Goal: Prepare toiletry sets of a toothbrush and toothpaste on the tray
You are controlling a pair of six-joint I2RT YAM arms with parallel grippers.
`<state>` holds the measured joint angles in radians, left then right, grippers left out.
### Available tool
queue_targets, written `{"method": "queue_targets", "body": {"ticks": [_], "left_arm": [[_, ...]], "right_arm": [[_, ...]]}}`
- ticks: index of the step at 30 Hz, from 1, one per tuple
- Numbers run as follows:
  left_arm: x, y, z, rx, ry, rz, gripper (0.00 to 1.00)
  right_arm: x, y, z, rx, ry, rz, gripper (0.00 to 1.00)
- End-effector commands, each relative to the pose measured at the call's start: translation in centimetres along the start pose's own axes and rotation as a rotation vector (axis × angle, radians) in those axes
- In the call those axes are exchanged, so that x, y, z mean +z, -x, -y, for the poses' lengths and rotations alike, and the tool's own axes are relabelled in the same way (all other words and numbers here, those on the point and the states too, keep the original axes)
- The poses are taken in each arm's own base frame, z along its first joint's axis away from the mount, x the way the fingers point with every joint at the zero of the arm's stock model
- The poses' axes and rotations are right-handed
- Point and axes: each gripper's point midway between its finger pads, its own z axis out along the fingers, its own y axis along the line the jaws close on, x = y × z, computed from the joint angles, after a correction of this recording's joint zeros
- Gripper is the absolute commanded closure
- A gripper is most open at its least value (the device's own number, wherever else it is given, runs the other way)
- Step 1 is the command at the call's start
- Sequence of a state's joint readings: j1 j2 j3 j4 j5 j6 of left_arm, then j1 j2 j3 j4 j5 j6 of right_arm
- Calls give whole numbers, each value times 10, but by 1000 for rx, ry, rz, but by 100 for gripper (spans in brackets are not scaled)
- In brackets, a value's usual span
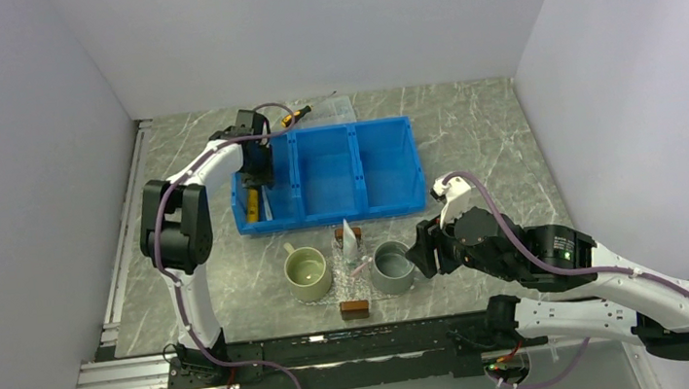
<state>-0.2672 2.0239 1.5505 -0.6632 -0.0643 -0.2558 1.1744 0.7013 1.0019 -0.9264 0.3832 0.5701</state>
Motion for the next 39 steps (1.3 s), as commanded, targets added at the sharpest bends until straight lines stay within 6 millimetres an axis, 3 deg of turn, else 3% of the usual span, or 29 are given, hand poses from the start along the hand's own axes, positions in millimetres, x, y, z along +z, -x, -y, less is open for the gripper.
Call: {"method": "queue_targets", "body": {"ticks": [1, 27, 32, 39], "left_arm": [[-19, 17, -9, -6, 39, 63, 59], [21, -15, -15, -26, 86, -73, 61], [25, -20, -11, -23, 75, -86, 67], [26, -24, -5, -10, 61, -94, 84]], "right_arm": [[1, 6, -8, 22, 30, 23, 43], [-1, 1, -4, 35, 28, 23, 43], [-2, 0, -3, 41, 30, 24, 43], [-3, 2, -3, 44, 33, 31, 43]]}}
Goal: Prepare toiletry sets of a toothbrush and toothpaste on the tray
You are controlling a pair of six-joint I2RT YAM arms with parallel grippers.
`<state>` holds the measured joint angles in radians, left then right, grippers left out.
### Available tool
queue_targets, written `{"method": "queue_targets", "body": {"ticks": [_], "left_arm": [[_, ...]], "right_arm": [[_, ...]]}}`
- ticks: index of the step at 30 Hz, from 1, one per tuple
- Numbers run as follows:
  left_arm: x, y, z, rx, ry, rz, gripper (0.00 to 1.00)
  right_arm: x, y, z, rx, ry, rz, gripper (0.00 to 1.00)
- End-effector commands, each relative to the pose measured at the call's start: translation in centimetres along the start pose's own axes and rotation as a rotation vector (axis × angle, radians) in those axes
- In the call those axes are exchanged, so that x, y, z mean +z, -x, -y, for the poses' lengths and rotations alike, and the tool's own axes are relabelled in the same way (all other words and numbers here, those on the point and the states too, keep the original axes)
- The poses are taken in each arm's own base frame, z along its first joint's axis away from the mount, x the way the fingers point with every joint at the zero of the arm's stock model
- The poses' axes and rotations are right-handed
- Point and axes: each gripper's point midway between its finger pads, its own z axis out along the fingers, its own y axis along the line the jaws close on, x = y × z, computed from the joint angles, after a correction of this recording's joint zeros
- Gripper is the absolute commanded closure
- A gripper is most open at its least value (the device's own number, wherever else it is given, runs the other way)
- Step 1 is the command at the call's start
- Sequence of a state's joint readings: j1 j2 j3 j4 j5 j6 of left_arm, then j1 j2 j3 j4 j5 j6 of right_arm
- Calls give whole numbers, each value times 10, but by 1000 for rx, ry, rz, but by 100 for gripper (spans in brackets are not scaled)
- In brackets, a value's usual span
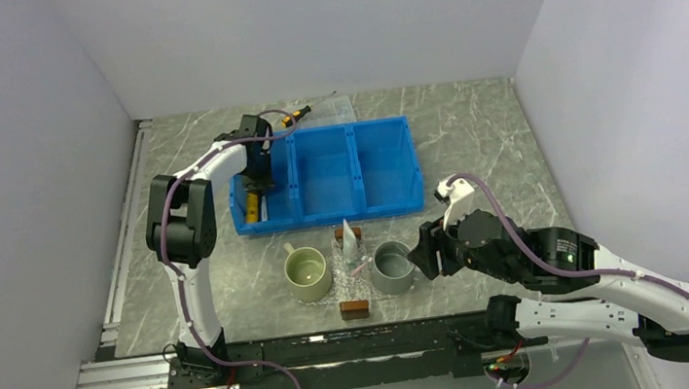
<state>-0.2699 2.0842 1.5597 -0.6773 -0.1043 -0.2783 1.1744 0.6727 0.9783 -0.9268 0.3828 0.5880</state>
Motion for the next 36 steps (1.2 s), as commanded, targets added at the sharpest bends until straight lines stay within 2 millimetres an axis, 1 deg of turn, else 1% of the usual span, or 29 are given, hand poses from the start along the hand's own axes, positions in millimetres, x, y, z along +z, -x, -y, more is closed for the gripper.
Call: {"method": "queue_targets", "body": {"ticks": [1, 2, 4, 5, 9, 14, 21, 27, 31, 36], "left_arm": [[6, -11, 4, 6, 2, -41, 87], [6, -11, 5, 6, -6, -37, 89], [4, -10, 8, 7, -22, -30, 98], [2, -10, 10, 5, -30, -25, 100], [-11, -4, 14, 1, -67, 10, 100], [-38, 9, 22, -12, -126, 84, 100], [-87, 24, 31, -36, -210, 202, 100], [-140, 33, 32, -35, -268, 313, 100], [-171, 27, 33, -36, -321, 374, 100], [-211, 9, 36, -42, -414, 452, 100]], "right_arm": [[-2, 7, -6, 25, 30, 27, 43], [-2, 7, -7, 25, 30, 27, 43], [-3, 8, -7, 26, 33, 26, 43], [-3, 9, -8, 29, 33, 27, 43], [-5, 12, -10, 33, 41, 31, 43], [-7, 15, -13, 38, 48, 34, 43], [-4, 20, -20, 42, 68, 36, 43], [-5, 28, -26, 39, 80, 44, 43], [-5, 33, -34, 47, 108, 51, 43], [1, 37, -50, 66, 159, 52, 42]]}}
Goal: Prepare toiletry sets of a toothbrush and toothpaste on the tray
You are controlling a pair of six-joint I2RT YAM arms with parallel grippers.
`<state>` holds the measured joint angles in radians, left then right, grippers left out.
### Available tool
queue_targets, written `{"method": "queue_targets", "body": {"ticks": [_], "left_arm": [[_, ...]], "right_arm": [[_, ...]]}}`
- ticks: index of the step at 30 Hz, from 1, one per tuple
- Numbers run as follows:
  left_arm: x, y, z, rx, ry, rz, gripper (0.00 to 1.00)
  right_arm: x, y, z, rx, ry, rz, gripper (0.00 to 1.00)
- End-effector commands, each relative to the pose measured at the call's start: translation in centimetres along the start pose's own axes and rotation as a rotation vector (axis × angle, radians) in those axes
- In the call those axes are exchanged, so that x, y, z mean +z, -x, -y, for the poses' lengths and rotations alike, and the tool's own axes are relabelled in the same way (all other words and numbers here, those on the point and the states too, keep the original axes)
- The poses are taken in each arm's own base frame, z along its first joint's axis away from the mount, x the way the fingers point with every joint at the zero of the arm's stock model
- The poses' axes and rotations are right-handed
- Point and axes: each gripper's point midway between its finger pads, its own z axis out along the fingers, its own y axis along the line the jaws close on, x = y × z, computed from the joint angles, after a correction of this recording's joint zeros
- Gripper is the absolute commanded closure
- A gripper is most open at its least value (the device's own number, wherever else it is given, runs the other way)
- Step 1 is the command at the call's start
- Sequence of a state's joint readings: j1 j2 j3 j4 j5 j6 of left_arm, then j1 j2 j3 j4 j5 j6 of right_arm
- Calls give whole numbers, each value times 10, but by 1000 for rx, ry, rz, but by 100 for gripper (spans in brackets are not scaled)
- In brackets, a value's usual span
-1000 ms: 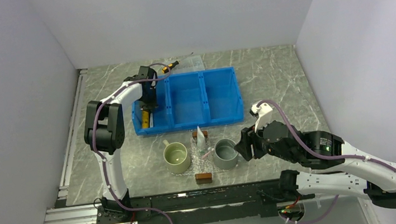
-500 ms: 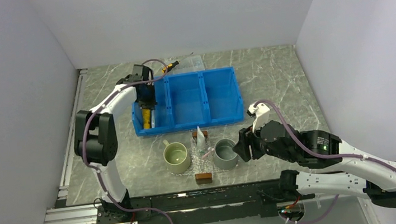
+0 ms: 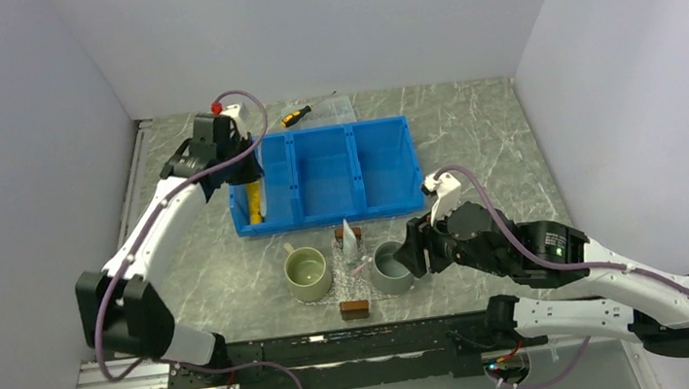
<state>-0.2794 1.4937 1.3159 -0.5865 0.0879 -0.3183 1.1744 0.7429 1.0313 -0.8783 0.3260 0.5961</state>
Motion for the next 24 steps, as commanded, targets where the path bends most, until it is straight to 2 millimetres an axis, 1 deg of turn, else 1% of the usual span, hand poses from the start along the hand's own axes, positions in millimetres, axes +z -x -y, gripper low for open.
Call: {"method": "queue_targets", "body": {"ticks": [1, 4, 6, 11, 12, 17, 20, 24], "left_arm": [[-41, 4, 26, -15, -136, 94, 100], [-66, -3, 40, 0, -231, 139, 100], [-80, -10, 48, 11, -291, 155, 100], [-115, -35, 68, 42, -453, 172, 100], [-120, -44, 72, 44, -489, 163, 100], [-147, -73, 90, 59, -659, 154, 100], [-162, -92, 101, 77, -778, 141, 100], [-175, -117, 105, 114, -864, 113, 100]], "right_arm": [[0, 24, -29, 47, 103, 58, 43], [6, 27, -38, 49, 120, 49, 43], [9, 30, -44, 50, 137, 50, 43], [18, 38, -61, 50, 190, 63, 42], [21, 38, -64, 49, 199, 61, 42], [28, 43, -82, 66, 278, 87, 42], [33, 47, -89, 75, 300, 109, 42], [36, 55, -94, 63, 306, 126, 41]]}}
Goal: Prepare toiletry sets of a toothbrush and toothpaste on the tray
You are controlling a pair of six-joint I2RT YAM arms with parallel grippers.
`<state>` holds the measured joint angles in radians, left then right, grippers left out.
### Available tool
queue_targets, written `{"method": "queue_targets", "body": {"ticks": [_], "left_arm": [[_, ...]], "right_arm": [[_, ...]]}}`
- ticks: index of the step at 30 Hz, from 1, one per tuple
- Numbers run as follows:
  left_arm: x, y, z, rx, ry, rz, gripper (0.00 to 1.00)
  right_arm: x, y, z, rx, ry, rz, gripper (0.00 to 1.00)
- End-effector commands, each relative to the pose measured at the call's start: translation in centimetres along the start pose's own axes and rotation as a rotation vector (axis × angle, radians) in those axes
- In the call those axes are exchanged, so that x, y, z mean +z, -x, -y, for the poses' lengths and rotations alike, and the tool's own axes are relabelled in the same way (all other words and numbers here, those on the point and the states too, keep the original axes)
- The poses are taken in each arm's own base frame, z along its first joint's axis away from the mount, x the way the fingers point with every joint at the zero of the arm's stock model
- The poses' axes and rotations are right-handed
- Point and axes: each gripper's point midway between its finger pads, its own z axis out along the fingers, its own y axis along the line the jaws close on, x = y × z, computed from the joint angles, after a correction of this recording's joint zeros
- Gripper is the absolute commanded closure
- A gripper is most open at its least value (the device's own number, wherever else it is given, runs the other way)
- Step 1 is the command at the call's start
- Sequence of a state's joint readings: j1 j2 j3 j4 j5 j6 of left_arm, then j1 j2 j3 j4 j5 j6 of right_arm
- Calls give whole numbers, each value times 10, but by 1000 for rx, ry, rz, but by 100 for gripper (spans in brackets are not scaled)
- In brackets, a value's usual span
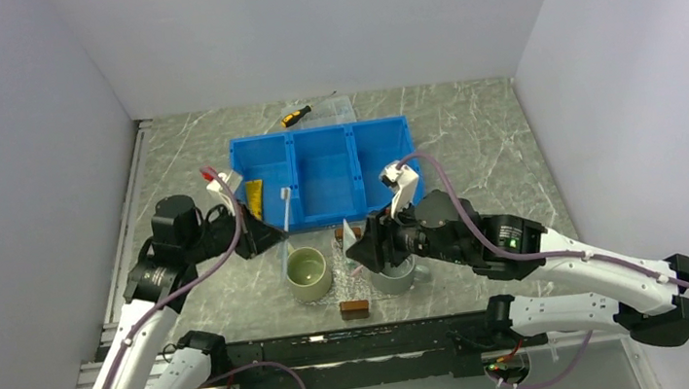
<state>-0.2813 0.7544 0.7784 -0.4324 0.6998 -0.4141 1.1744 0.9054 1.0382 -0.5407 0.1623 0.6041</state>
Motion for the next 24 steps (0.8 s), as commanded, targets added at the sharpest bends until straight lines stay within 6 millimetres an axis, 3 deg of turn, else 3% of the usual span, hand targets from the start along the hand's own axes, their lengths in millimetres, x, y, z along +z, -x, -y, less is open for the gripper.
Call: {"method": "queue_targets", "body": {"ticks": [1, 11, 24], "left_arm": [[-11, -15, 38, 57, -217, -27, 100], [-31, -54, 70, 86, -453, -163, 100], [-52, -92, 115, 243, -637, -262, 100]], "right_arm": [[6, 23, -22, -4, 79, 70, 41], [10, 11, -57, -180, 237, -100, 40], [-12, 4, -87, -274, 440, -209, 39]]}}
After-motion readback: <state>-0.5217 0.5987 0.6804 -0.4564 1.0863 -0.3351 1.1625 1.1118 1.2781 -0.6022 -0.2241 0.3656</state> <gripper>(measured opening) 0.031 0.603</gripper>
